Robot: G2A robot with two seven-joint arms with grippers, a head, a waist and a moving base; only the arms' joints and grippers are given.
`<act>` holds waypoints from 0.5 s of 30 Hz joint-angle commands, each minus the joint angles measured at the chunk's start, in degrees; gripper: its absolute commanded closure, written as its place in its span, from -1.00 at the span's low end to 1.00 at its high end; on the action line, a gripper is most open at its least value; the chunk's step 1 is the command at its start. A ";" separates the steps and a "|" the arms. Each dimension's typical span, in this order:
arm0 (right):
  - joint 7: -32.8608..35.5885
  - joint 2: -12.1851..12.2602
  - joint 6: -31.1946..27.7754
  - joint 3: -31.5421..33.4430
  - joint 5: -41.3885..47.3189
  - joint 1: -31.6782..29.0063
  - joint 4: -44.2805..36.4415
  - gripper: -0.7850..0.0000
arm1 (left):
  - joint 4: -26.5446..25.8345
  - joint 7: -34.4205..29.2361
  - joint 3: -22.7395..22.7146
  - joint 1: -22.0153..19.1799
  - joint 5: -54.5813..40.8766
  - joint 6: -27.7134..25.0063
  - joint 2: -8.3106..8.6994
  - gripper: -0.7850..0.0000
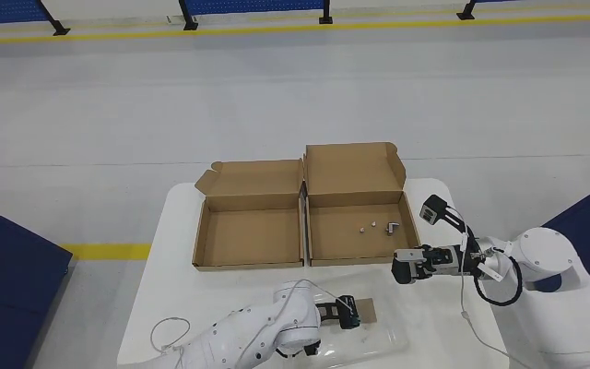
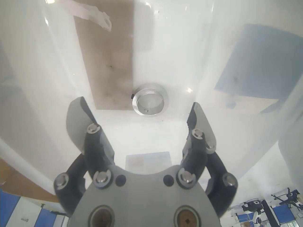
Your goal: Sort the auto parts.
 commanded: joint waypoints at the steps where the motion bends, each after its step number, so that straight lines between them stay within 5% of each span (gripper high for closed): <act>1: 0.00 0.00 0.00 0.00 0.00 0.00 0.00 -1.00 | 0.51 -0.07 0.23 -0.13 -0.04 0.14 -0.27 0.07; 3: 0.00 0.00 0.00 0.00 0.00 0.00 0.00 -1.00 | 0.92 -0.30 0.38 -0.30 -0.05 0.25 -0.53 0.22; 7: 0.00 0.00 0.00 0.00 0.00 0.00 0.00 -1.00 | 1.57 -1.18 0.70 -0.52 0.26 0.31 -0.91 0.10; 15: 0.00 0.00 0.00 0.00 0.00 0.00 0.00 -1.00 | 2.86 -2.54 1.41 -0.79 1.37 1.29 -1.77 0.18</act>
